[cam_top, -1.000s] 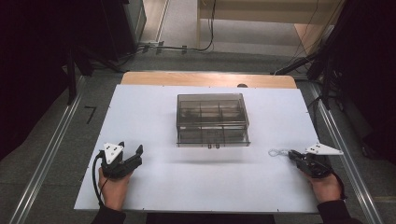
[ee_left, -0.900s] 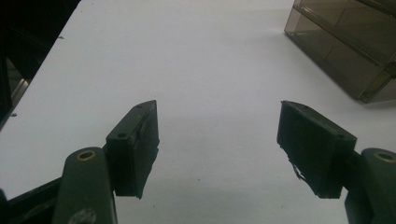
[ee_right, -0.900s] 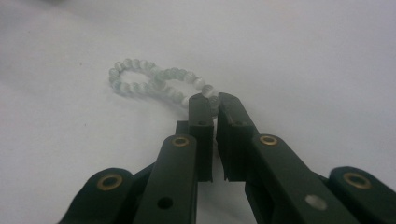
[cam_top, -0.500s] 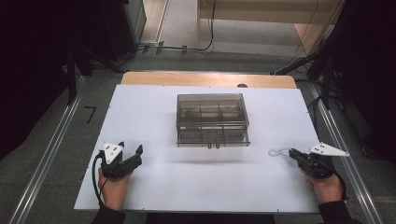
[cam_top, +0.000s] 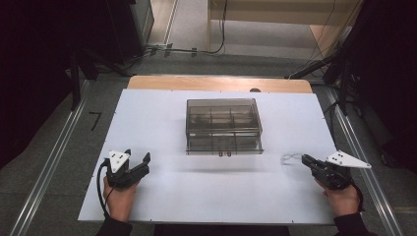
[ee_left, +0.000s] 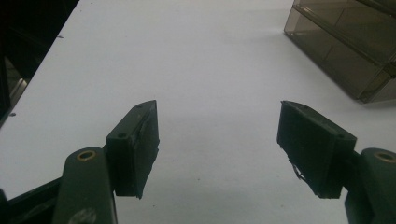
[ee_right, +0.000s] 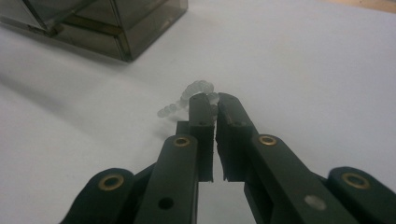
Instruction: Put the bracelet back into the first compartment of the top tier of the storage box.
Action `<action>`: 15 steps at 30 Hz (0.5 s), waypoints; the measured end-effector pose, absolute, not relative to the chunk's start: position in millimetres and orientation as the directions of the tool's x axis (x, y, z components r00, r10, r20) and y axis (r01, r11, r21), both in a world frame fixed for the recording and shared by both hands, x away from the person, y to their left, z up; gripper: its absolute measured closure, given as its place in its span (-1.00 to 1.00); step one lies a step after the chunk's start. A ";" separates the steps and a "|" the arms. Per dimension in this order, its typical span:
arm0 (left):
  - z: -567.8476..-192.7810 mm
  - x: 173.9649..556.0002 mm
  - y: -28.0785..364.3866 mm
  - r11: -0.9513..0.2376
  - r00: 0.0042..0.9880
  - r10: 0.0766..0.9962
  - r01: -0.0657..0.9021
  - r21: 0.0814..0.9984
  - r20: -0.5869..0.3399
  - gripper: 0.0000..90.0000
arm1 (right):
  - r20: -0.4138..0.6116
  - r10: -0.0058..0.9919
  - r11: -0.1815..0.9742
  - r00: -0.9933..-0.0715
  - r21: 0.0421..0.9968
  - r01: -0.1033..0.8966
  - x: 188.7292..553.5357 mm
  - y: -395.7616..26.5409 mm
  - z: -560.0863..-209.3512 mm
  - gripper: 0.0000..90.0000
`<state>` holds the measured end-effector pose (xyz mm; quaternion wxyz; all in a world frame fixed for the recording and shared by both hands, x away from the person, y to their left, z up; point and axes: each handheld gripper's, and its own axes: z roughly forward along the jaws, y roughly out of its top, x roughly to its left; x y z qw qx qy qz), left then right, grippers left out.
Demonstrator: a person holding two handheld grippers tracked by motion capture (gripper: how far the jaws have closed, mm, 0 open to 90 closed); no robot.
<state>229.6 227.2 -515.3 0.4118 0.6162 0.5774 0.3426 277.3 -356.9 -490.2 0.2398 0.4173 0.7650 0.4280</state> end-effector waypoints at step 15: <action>-515.2 229.5 227.2 0.005 0.100 0.994 0.432 0.902 -0.054 -0.34 | 0.005 0.820 0.252 -0.572 0.895 0.369 272.5 -339.5 -473.7 0.83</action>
